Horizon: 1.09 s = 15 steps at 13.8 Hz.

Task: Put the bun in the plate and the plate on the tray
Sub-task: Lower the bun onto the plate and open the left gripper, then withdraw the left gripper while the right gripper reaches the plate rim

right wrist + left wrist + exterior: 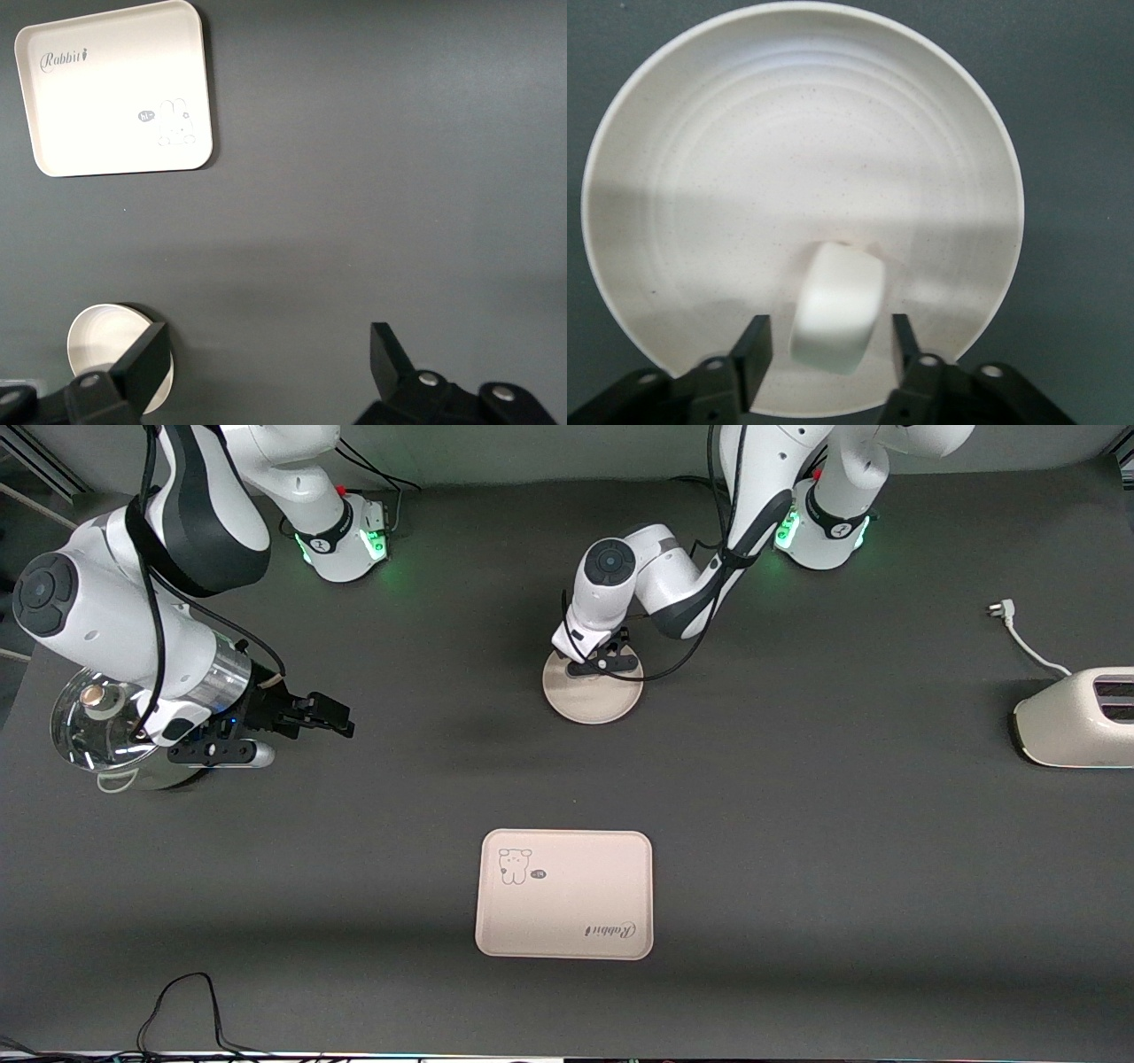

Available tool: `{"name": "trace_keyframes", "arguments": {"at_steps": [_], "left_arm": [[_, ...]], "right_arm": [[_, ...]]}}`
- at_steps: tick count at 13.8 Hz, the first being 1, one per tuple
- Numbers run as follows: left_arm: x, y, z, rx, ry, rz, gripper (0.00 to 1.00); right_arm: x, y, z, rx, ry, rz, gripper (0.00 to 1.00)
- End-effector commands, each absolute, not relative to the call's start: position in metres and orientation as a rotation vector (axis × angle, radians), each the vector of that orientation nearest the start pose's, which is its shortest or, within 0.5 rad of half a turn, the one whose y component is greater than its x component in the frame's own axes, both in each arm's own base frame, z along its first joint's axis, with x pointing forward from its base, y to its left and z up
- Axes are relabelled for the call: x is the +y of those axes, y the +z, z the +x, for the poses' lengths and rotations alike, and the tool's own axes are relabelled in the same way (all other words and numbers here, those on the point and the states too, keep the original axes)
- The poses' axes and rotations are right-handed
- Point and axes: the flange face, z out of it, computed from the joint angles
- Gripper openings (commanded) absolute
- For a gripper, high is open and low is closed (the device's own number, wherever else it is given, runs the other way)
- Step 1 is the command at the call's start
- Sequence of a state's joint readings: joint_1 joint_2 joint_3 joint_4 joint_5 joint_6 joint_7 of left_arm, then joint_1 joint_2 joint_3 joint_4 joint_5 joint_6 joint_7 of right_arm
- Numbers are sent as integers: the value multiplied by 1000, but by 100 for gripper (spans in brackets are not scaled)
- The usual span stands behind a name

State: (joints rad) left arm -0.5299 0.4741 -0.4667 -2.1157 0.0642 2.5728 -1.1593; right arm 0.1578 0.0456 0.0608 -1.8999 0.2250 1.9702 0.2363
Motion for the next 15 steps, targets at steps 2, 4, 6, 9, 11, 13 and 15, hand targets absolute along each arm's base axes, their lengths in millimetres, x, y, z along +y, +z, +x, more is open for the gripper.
{"name": "trace_keyframes", "arguments": {"at_steps": [2,4,6,9,11,13,15], "left_arm": [[-483,229,325,-297,158,-3232,100],[-474,260,350,-353,122,-3214,100],[-456,307,389,-416,76,-3190,100],[-399,386,460,-392,15,-3159,100],[-335,427,501,-330,-53,-3151,100],[-247,452,541,-246,-115,-3134,100],[-160,471,564,-167,-107,-3136,100]], "right_arm": [[145,477,558,180,26,-2905,100],[147,475,559,182,23,-2905,100],[154,473,558,171,26,-2904,100],[156,473,559,172,21,-2901,100],[167,471,557,172,19,-2900,100],[192,460,556,212,11,-2895,100],[222,436,555,179,36,-2904,100]]}}
